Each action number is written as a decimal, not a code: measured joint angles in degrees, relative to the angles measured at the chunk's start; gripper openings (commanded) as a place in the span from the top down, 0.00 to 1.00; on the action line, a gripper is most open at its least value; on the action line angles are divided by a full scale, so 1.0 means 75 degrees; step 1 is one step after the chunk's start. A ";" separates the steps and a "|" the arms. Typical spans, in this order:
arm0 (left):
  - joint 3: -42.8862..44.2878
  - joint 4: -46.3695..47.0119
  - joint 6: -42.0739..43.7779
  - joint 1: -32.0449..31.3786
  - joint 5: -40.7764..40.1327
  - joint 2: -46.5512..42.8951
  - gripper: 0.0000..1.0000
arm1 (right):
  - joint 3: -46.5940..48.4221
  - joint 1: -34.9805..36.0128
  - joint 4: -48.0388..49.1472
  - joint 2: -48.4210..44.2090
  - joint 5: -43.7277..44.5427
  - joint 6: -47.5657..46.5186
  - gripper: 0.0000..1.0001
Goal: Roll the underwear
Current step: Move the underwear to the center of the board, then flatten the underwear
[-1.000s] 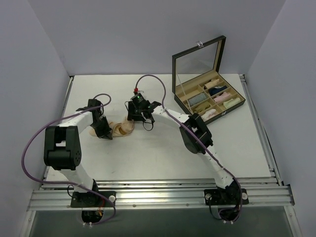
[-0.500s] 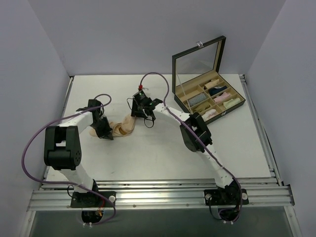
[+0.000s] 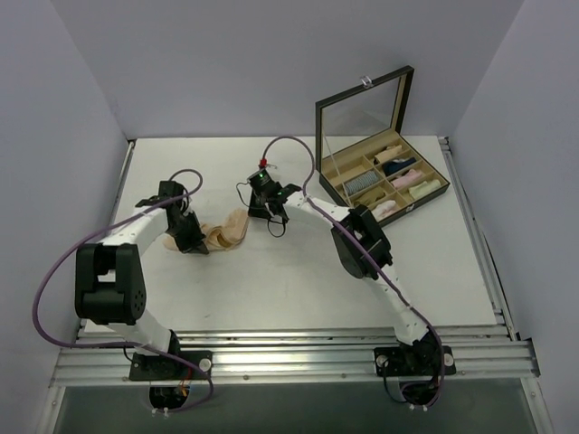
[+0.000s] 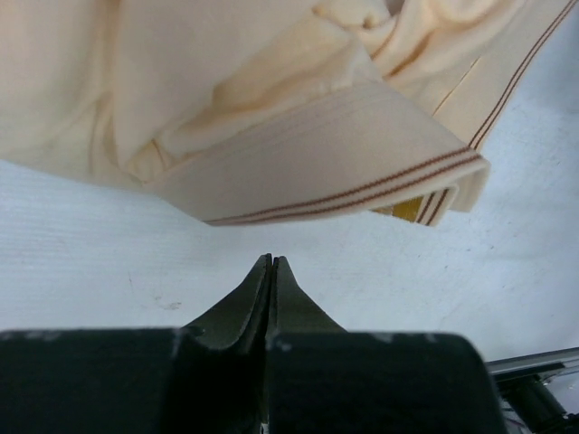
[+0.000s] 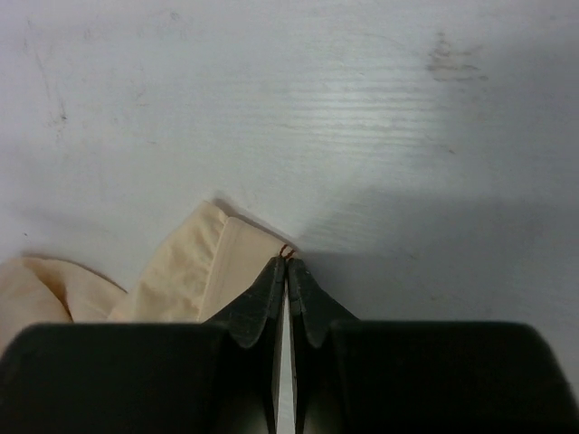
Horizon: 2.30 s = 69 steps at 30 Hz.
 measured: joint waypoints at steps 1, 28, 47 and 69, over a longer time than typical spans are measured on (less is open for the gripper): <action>0.0012 -0.0067 -0.0006 -0.0099 -0.0041 -0.0047 0.98 | -0.0227 -0.0035 0.0003 -0.0152 0.0003 -0.0017 1.00; 0.0175 0.0734 -0.1212 -0.3037 -0.0323 -0.1005 0.45 | -0.5986 -0.1093 -0.0758 -0.5843 0.1113 -0.1116 1.00; 0.2419 0.2238 -0.0388 -0.4045 -0.0592 0.2477 0.38 | -0.6318 -0.1483 -0.0449 -0.5837 0.0548 -0.1011 1.00; 0.3381 0.1877 -0.0050 -0.4042 -0.1737 0.3404 0.98 | -0.6435 -0.1728 -0.0358 -0.5837 0.0309 -0.1241 1.00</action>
